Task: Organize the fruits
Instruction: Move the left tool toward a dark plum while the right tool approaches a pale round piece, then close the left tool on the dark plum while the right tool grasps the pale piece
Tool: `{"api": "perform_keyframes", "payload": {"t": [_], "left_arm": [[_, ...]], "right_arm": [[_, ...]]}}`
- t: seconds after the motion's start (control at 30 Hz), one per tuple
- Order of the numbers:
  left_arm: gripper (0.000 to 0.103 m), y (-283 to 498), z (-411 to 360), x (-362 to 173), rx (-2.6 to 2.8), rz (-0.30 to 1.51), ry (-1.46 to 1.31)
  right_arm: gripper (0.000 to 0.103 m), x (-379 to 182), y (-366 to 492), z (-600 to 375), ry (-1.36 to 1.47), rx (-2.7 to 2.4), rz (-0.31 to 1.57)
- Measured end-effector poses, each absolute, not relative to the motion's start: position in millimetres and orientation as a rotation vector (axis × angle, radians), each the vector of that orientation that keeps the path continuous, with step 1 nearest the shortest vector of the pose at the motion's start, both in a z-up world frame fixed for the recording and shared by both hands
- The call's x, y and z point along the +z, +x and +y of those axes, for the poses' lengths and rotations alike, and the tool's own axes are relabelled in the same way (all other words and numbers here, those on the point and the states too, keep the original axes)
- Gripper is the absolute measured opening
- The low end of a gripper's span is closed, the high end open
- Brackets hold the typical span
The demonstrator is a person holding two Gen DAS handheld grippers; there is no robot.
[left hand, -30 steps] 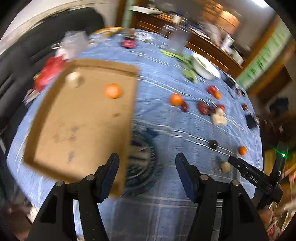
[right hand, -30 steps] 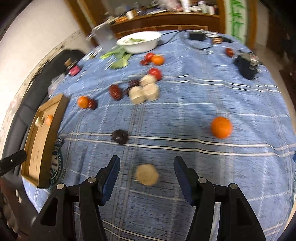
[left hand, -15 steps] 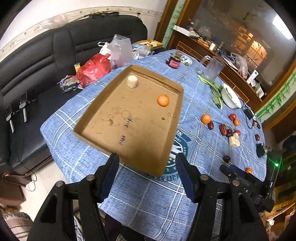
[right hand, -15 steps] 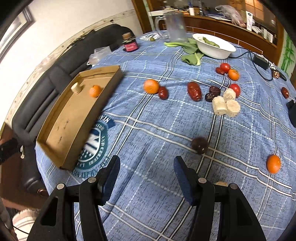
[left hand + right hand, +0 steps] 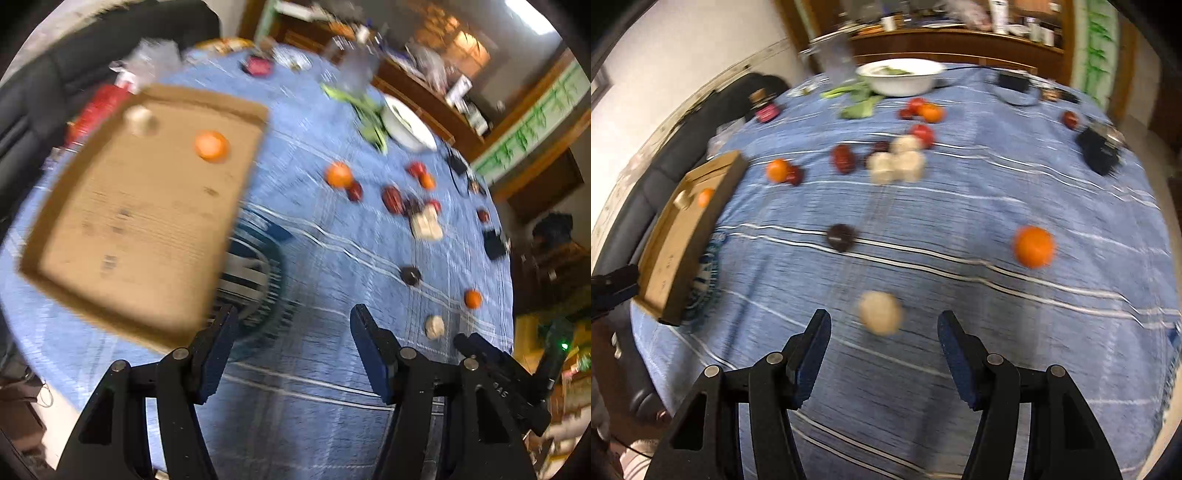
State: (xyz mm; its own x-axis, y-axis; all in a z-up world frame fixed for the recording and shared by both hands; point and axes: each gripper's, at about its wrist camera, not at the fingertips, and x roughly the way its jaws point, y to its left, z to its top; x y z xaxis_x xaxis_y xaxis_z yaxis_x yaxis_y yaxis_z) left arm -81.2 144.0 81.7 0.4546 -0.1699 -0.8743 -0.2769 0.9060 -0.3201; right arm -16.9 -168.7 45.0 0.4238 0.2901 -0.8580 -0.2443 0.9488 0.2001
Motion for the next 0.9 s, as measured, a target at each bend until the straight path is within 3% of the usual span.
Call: {"api": "perform_keyframes", "payload": {"t": [0.27, 0.5, 0.7, 0.9], "left_arm": [[0.062, -30, 71, 44, -0.128, 1.197, -0.342], [0.060, 5, 25, 36, -0.243, 1.165, -0.198], [0.037, 34, 8, 22, -0.297, 1.169, -0.128], [0.034, 46, -2, 15, -0.353, 1.151, -0.086]], "right_arm": [[0.064, 35, -34, -239, 0.140, 0.182, 1.096], [0.064, 39, -35, -236, 0.144, 0.221, 1.082], [0.064, 37, -28, -185, 0.075, 0.351, 1.051], [0.064, 29, -23, -146, -0.004, 0.399, 1.017]]}}
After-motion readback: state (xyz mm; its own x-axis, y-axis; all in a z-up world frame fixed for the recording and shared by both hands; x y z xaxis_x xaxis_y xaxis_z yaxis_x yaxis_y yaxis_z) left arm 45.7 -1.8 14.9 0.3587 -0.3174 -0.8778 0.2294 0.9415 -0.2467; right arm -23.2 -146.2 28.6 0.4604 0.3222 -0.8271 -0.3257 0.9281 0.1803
